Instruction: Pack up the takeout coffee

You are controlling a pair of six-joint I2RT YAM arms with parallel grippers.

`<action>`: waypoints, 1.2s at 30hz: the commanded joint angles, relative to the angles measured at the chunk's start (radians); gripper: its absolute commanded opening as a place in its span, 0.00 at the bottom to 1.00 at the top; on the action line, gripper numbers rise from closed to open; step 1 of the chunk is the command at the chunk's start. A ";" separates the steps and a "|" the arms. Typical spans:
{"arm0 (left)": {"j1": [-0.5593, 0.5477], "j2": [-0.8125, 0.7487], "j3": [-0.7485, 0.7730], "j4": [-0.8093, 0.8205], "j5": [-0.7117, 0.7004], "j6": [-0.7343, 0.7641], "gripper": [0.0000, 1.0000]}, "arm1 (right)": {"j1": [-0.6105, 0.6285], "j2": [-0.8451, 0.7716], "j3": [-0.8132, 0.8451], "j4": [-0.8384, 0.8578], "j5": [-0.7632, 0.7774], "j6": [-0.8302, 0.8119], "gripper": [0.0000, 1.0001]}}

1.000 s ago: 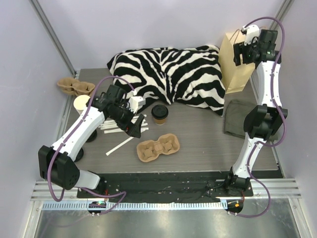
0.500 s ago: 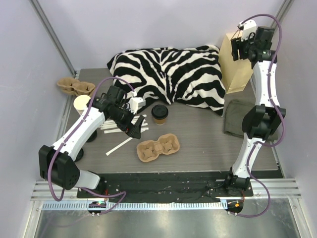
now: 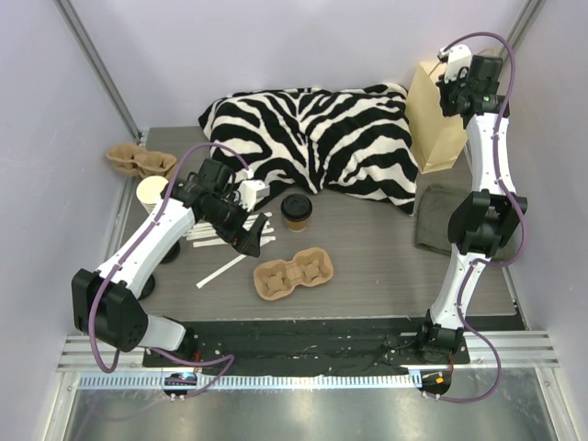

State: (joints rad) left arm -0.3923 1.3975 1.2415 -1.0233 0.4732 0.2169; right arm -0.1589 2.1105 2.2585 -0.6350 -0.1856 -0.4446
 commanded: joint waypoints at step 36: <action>-0.002 -0.043 0.134 0.083 -0.035 -0.065 0.90 | 0.233 -1.132 -0.666 -0.357 -0.143 0.095 0.01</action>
State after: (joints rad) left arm -0.3923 1.3720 1.3300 -0.9756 0.4442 0.1635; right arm 0.0746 1.0569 1.5986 -0.9230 -0.2413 -0.4187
